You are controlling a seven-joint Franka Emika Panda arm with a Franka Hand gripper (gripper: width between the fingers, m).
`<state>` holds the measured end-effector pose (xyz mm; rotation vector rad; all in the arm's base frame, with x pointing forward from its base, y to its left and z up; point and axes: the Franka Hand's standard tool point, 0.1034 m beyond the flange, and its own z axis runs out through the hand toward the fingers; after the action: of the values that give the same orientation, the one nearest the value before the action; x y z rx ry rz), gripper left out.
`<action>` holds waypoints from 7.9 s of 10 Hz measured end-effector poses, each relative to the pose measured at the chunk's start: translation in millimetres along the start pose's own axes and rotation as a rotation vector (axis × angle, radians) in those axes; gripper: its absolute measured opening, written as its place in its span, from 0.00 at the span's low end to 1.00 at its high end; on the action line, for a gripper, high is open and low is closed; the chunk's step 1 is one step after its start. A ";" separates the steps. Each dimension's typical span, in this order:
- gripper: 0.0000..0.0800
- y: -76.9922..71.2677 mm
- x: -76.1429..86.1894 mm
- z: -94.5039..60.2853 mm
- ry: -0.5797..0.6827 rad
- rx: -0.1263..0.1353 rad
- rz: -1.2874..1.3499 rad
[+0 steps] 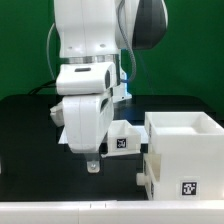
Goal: Assemble drawer
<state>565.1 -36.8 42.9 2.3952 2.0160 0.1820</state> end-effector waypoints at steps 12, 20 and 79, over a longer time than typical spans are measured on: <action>0.81 -31.6 3.9 -38.9 -0.037 -0.012 -0.058; 0.81 -78.3 35.2 -35.2 -0.089 0.025 -0.220; 0.05 -95.5 -35.8 -50.8 -0.091 0.048 -0.181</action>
Offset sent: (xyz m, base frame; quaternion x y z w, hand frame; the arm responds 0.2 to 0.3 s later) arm 0.0000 0.0000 0.0000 0.0000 0.0000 0.0000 1.0000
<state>460.7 -59.0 82.7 2.1861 2.2033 0.0232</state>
